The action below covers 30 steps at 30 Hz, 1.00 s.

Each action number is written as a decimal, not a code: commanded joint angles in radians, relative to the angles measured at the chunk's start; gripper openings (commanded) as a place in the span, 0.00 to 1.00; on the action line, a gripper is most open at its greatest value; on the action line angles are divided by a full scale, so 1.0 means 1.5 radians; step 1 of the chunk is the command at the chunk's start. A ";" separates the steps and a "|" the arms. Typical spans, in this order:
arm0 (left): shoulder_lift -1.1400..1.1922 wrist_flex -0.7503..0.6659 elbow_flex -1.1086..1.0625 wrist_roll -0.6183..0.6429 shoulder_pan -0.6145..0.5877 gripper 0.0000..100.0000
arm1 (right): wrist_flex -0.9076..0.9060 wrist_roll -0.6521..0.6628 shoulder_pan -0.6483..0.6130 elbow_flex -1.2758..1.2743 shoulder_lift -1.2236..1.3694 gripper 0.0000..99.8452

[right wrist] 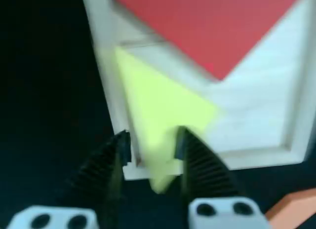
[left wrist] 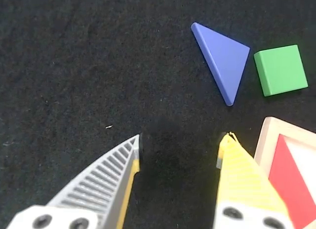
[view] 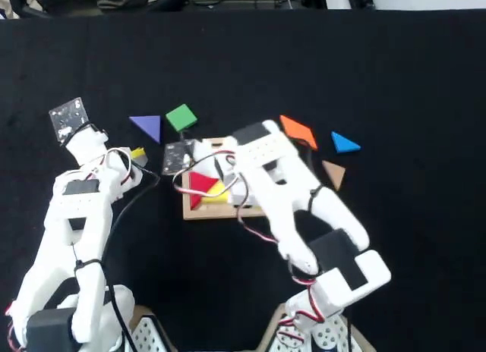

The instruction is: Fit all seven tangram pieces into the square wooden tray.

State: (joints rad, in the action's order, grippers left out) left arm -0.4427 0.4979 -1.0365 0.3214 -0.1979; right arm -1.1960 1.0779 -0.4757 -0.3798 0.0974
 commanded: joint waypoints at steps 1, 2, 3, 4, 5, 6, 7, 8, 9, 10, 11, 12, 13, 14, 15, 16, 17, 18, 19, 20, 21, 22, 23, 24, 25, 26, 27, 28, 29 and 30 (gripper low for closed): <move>-0.003 -0.010 0.006 0.003 -0.002 0.26 | 0.025 -0.008 -0.027 -0.003 -0.033 0.09; -0.003 -0.010 0.006 0.003 -0.002 0.26 | 0.027 -0.008 -0.031 -0.003 -0.033 0.10; -0.003 -0.010 0.006 0.003 -0.002 0.26 | 0.028 -0.008 -0.033 -0.003 -0.033 0.10; -0.003 -0.010 0.006 0.003 -0.002 0.26 | 0.028 -0.008 -0.035 -0.001 -0.033 0.10; -0.003 -0.010 0.006 0.003 -0.002 0.26 | 0.028 -0.008 -0.035 -0.001 -0.033 0.10; -0.003 -0.010 0.006 0.003 -0.002 0.26 | 0.028 -0.008 -0.035 0.001 -0.033 0.10; -0.003 -0.010 0.006 0.003 -0.002 0.26 | 0.028 -0.008 -0.035 0.001 -0.033 0.11; -0.003 -0.010 0.006 0.003 -0.002 0.26 | 0.026 -0.008 -0.033 0.001 -0.037 0.13; -0.003 -0.010 0.006 0.003 -0.002 0.26 | 0.023 -0.008 -0.030 0.003 -0.039 0.15; -0.003 -0.010 0.006 0.003 -0.002 0.26 | 0.021 -0.008 -0.023 0.009 -0.044 0.17; -0.003 -0.010 0.006 0.003 -0.002 0.26 | 0.021 -0.008 -0.009 0.018 -0.053 0.19; -0.003 -0.010 0.006 0.003 -0.002 0.26 | 0.027 -0.009 0.007 0.028 -0.061 0.19; -0.003 -0.010 0.007 0.003 -0.002 0.26 | 0.028 -0.009 0.029 0.041 -0.070 0.19; -0.003 -0.010 0.007 0.003 -0.002 0.26 | 0.028 -0.013 0.050 0.059 -0.079 0.17; -0.003 -0.009 0.007 0.003 -0.002 0.26 | 0.031 -0.028 0.070 0.077 -0.084 0.15; -0.003 -0.009 0.007 0.003 -0.002 0.26 | 0.048 -0.048 0.092 0.093 -0.086 0.10; -0.003 -0.009 0.007 0.003 -0.002 0.26 | 0.078 -0.071 0.115 0.102 -0.083 0.05; -0.003 -0.009 0.007 0.003 -0.002 0.26 | 0.119 -0.098 0.137 0.103 -0.075 0.00; -0.003 -0.009 0.007 0.003 -0.002 0.26 | 0.166 -0.125 0.154 0.097 -0.064 0.02; -0.003 -0.009 0.007 0.003 -0.002 0.26 | 0.212 -0.151 0.170 0.087 -0.048 0.04; -0.003 -0.010 0.007 0.003 -0.002 0.26 | 0.249 -0.170 0.180 0.080 -0.028 0.05; -0.003 -0.011 0.006 0.003 -0.002 0.26 | 0.275 -0.182 0.188 0.075 -0.007 0.05; -0.003 -0.011 0.006 0.003 -0.002 0.26 | 0.287 -0.184 0.193 0.074 0.014 0.05; -0.003 -0.011 0.006 0.003 -0.002 0.26 | 0.295 -0.182 0.197 0.074 0.032 0.05; -0.003 -0.012 0.005 0.003 -0.002 0.26 | 0.300 -0.176 0.200 0.074 0.048 0.05; -0.003 -0.012 0.005 0.003 -0.002 0.26 | 0.301 -0.173 0.203 0.076 0.062 0.05; -0.003 -0.012 0.005 0.003 -0.002 0.26 | 0.301 -0.169 0.203 0.079 0.074 0.05; -0.003 -0.012 0.005 0.003 -0.002 0.26 | 0.298 -0.166 0.203 0.085 0.087 0.05; -0.003 -0.012 0.005 0.003 -0.002 0.26 | 0.298 -0.164 0.203 0.090 0.097 0.05; -0.003 -0.012 0.005 0.003 -0.002 0.26 | 0.297 -0.164 0.203 0.092 0.104 0.05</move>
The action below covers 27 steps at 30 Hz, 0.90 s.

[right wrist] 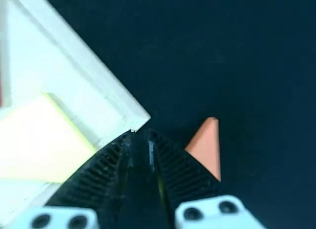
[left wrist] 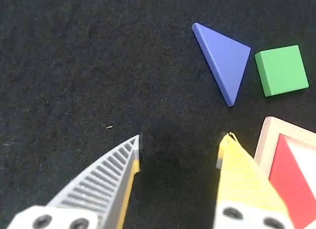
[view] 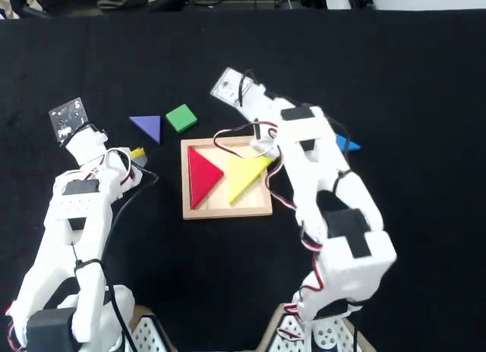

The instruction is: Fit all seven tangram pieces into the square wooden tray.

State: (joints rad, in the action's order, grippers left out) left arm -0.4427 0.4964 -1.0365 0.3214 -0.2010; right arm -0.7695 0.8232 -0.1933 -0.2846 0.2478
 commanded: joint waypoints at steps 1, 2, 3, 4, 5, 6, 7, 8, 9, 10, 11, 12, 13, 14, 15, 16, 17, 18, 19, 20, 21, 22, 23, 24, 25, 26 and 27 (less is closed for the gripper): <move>-0.003 -0.011 0.005 0.003 0.001 0.26 | 0.011 0.006 0.014 0.028 0.009 0.05; -0.003 -0.011 0.005 0.003 0.001 0.26 | 0.010 0.006 0.014 0.026 0.012 0.05; -0.003 -0.011 0.005 0.003 0.001 0.26 | 0.007 0.006 0.014 0.025 0.016 0.05; -0.003 -0.011 0.005 0.003 0.001 0.26 | -0.004 0.007 0.014 0.025 0.021 0.05; -0.003 -0.011 0.005 0.003 0.001 0.26 | -0.016 0.007 0.012 0.025 0.022 0.05; -0.003 -0.011 0.005 0.003 0.001 0.26 | -0.030 0.007 0.011 0.025 0.022 0.05; -0.003 -0.011 0.005 0.003 0.001 0.26 | -0.044 0.007 0.010 0.025 0.021 0.05; -0.003 -0.011 0.005 0.003 0.001 0.26 | -0.060 0.007 0.006 0.025 0.018 0.05; -0.003 -0.011 0.006 0.003 0.001 0.26 | -0.074 0.007 0.001 0.026 0.018 0.05; -0.003 -0.011 0.006 0.003 0.001 0.26 | -0.087 0.007 -0.005 0.026 0.018 0.05; -0.003 -0.011 0.006 0.003 0.001 0.26 | -0.101 0.007 -0.012 0.026 0.018 0.05; -0.003 -0.011 0.006 0.003 0.001 0.26 | -0.117 0.007 -0.020 0.027 0.017 0.05; -0.003 -0.011 0.006 0.003 0.001 0.26 | -0.132 0.007 -0.029 0.029 0.017 0.05; -0.003 -0.011 0.006 0.003 0.001 0.26 | -0.144 0.007 -0.036 0.030 0.017 0.05; -0.003 -0.011 0.006 0.003 0.001 0.26 | -0.153 0.007 -0.044 0.030 0.017 0.05; -0.003 -0.011 0.006 0.003 0.001 0.26 | -0.162 0.007 -0.052 0.030 0.017 0.05; -0.003 -0.011 0.006 0.003 0.001 0.26 | -0.167 0.005 -0.059 0.028 0.016 0.04; -0.003 -0.011 0.006 0.003 0.001 0.26 | -0.172 0.005 -0.065 0.026 0.012 0.03; -0.003 -0.011 0.006 0.003 0.001 0.26 | -0.180 0.003 -0.072 0.026 0.008 0.02; -0.003 -0.011 0.006 0.003 0.001 0.26 | -0.189 0.003 -0.077 0.026 0.003 0.02; -0.003 -0.011 0.006 0.003 0.001 0.26 | -0.198 0.003 -0.083 0.026 -0.005 0.02; -0.003 -0.011 0.006 0.003 0.001 0.26 | -0.209 0.003 -0.091 0.026 -0.012 0.02; -0.003 -0.011 0.006 0.003 0.001 0.26 | -0.217 0.003 -0.100 0.026 -0.020 0.02; -0.003 -0.011 0.006 0.003 0.001 0.26 | -0.226 0.003 -0.110 0.025 -0.027 0.02; -0.003 -0.011 0.006 0.003 0.001 0.26 | -0.234 0.002 -0.121 0.025 -0.032 0.02; -0.003 -0.011 0.006 0.003 0.001 0.26 | -0.242 0.002 -0.132 0.025 -0.034 0.02; -0.003 -0.011 0.006 0.003 0.001 0.26 | -0.250 0.002 -0.144 0.025 -0.036 0.02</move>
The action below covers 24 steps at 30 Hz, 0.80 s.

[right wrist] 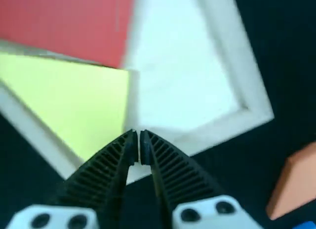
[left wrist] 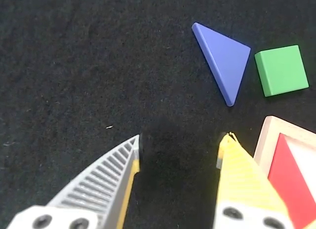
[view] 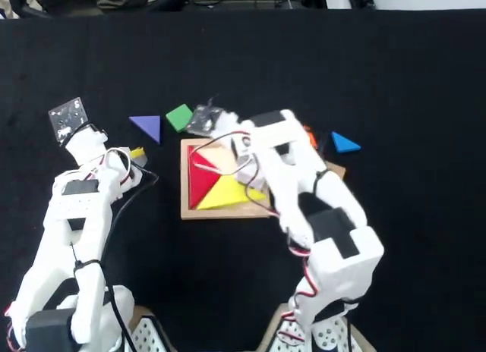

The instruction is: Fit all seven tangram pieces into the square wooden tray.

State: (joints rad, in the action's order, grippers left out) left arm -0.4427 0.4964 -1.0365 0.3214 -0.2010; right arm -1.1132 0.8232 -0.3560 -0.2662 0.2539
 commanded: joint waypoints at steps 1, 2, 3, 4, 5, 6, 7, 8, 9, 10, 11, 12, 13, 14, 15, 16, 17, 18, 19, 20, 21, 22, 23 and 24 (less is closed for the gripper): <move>-0.003 -0.011 0.006 0.003 0.001 0.26 | -0.025 -0.004 -0.048 0.013 -0.040 0.02; -0.003 -0.011 0.006 0.003 0.001 0.26 | -0.026 -0.016 -0.058 0.013 -0.041 0.02; -0.003 -0.011 0.006 0.003 0.001 0.26 | -0.027 -0.030 -0.068 0.013 -0.044 0.02; -0.003 -0.011 0.006 0.003 0.001 0.26 | -0.030 -0.038 -0.075 0.013 -0.046 0.02; -0.003 -0.011 0.006 0.003 0.001 0.26 | -0.036 -0.042 -0.080 0.016 -0.047 0.02; -0.003 -0.011 0.006 0.003 0.001 0.26 | -0.042 -0.042 -0.081 0.019 -0.051 0.02; -0.003 -0.011 0.006 0.003 0.001 0.26 | -0.044 -0.041 -0.080 0.019 -0.059 0.02; -0.003 -0.011 0.006 0.003 0.001 0.26 | -0.044 -0.041 -0.077 0.019 -0.070 0.02; -0.003 -0.011 0.006 0.003 0.001 0.26 | -0.044 -0.042 -0.070 0.020 -0.083 0.02; -0.003 -0.011 0.006 0.003 0.001 0.26 | -0.043 -0.042 -0.058 0.019 -0.098 0.02; -0.003 -0.011 0.006 0.003 0.001 0.26 | -0.041 -0.043 -0.049 0.021 -0.112 0.02; -0.003 -0.011 0.006 0.003 0.001 0.26 | -0.026 -0.043 -0.041 0.020 -0.123 0.02; -0.003 -0.011 0.006 0.003 0.001 0.26 | 0.003 -0.044 -0.034 0.016 -0.131 0.02; -0.003 -0.011 0.006 0.003 0.001 0.26 | 0.037 -0.045 -0.026 0.007 -0.133 0.02; -0.003 -0.011 0.006 0.003 0.001 0.26 | 0.075 -0.055 -0.021 -0.008 -0.131 0.02; -0.003 -0.011 0.006 0.003 0.001 0.26 | 0.114 -0.075 -0.020 -0.021 -0.126 0.02; -0.003 -0.011 0.006 0.003 0.001 0.26 | 0.146 -0.094 -0.024 -0.030 -0.119 0.02; -0.003 -0.011 0.006 0.003 0.001 0.26 | 0.173 -0.104 -0.025 -0.038 -0.110 0.01; -0.003 -0.011 0.006 0.003 0.001 0.26 | 0.188 -0.110 -0.027 -0.039 -0.099 0.01; -0.003 -0.011 0.006 0.003 0.001 0.26 | 0.195 -0.109 -0.027 -0.039 -0.084 0.01; -0.003 -0.011 0.006 0.003 0.001 0.26 | 0.195 -0.109 -0.027 -0.033 -0.070 0.01; -0.003 -0.011 0.005 0.003 0.001 0.26 | 0.194 -0.109 -0.027 -0.025 -0.055 0.01; -0.003 -0.011 0.005 0.003 0.001 0.26 | 0.193 -0.109 -0.027 -0.019 -0.041 0.01; -0.003 -0.011 0.005 0.003 0.001 0.26 | 0.193 -0.109 -0.027 -0.015 -0.030 0.01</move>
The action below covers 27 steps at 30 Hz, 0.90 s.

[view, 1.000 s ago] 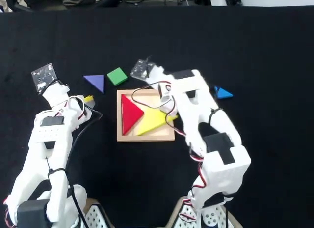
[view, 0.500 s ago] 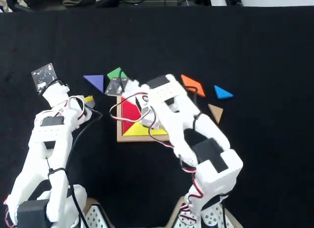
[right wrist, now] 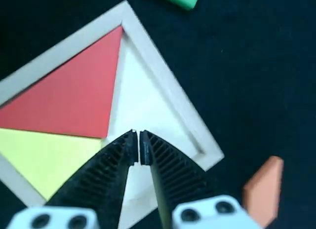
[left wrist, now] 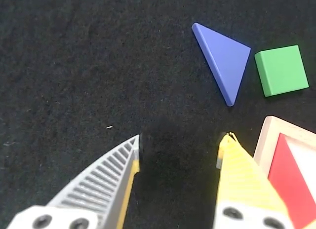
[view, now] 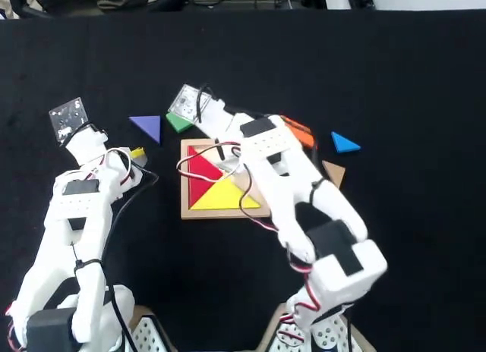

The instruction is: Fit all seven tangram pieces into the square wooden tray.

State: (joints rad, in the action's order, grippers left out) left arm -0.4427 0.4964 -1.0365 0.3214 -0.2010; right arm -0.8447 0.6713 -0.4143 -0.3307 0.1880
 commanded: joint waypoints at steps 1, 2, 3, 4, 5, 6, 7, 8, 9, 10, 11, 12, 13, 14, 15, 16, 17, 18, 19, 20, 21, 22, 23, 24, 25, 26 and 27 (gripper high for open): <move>-0.003 -0.011 0.005 0.003 0.001 0.26 | 0.014 -0.008 0.011 0.030 0.024 0.01; -0.003 -0.011 0.005 0.003 0.001 0.26 | 0.014 -0.008 0.011 0.030 0.029 0.01; -0.003 -0.011 0.006 0.003 0.001 0.26 | 0.014 -0.008 0.008 0.029 0.031 0.01; -0.003 -0.011 0.006 0.003 0.001 0.26 | 0.013 -0.008 0.000 0.027 0.032 0.01; -0.003 -0.011 0.006 0.003 0.001 0.26 | 0.009 -0.008 -0.008 0.027 0.034 0.01; -0.003 -0.011 0.006 0.003 0.001 0.26 | -0.001 -0.008 -0.015 0.027 0.035 0.01; -0.003 -0.011 0.007 0.003 0.001 0.26 | -0.010 -0.008 -0.026 0.029 0.035 0.01; -0.003 -0.011 0.007 0.003 0.001 0.26 | -0.017 -0.008 -0.037 0.029 0.032 0.01; -0.003 -0.011 0.007 0.003 0.001 0.26 | -0.023 -0.009 -0.047 0.029 0.031 0.01; -0.003 -0.011 0.007 0.003 0.001 0.26 | -0.028 -0.010 -0.056 0.030 0.031 0.01; -0.003 -0.011 0.007 0.003 0.001 0.26 | -0.029 -0.011 -0.064 0.030 0.031 0.01; -0.003 -0.011 0.007 0.003 0.001 0.26 | -0.029 -0.011 -0.073 0.030 0.031 0.01; -0.003 -0.011 0.007 0.003 0.001 0.26 | -0.029 -0.011 -0.076 0.030 0.031 0.01; -0.003 -0.011 0.006 0.003 0.001 0.26 | -0.029 -0.009 -0.077 0.030 0.031 0.01; -0.003 -0.011 0.006 0.003 0.001 0.26 | -0.029 -0.009 -0.075 0.031 0.031 0.01; -0.003 -0.011 0.006 0.003 0.001 0.26 | -0.029 -0.009 -0.071 0.031 0.030 0.01; -0.003 -0.011 0.006 0.003 0.001 0.26 | -0.029 -0.008 -0.060 0.032 0.029 0.01; -0.003 -0.011 0.006 0.003 0.001 0.26 | -0.032 -0.008 -0.049 0.039 0.025 0.01; -0.003 -0.011 0.006 0.003 0.001 0.26 | -0.035 -0.008 -0.036 0.043 0.015 0.01; -0.003 -0.011 0.006 0.003 0.001 0.26 | -0.043 -0.008 -0.016 0.050 0.002 0.01; -0.003 -0.011 0.006 0.003 0.001 0.26 | -0.055 -0.008 0.003 0.054 -0.018 0.01; -0.003 -0.011 0.006 0.003 0.001 0.26 | -0.071 -0.008 0.018 0.063 -0.043 0.01; -0.003 -0.011 0.006 0.003 0.001 0.26 | -0.088 -0.008 0.035 0.071 -0.070 0.01; -0.003 -0.011 0.006 0.003 0.001 0.26 | -0.101 -0.008 0.053 0.075 -0.096 0.01; -0.003 -0.011 0.006 0.003 0.001 0.26 | -0.109 -0.008 0.072 0.077 -0.122 0.02; -0.003 -0.011 0.006 0.003 0.001 0.26 | -0.106 -0.008 0.091 0.076 -0.144 0.02; -0.003 -0.011 0.006 0.003 0.001 0.26 | -0.100 -0.008 0.113 0.074 -0.162 0.02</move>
State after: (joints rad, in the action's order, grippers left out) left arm -0.4427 0.4964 -1.0365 0.3214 -0.2010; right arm -0.9889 0.6651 -0.3391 -0.2739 0.0667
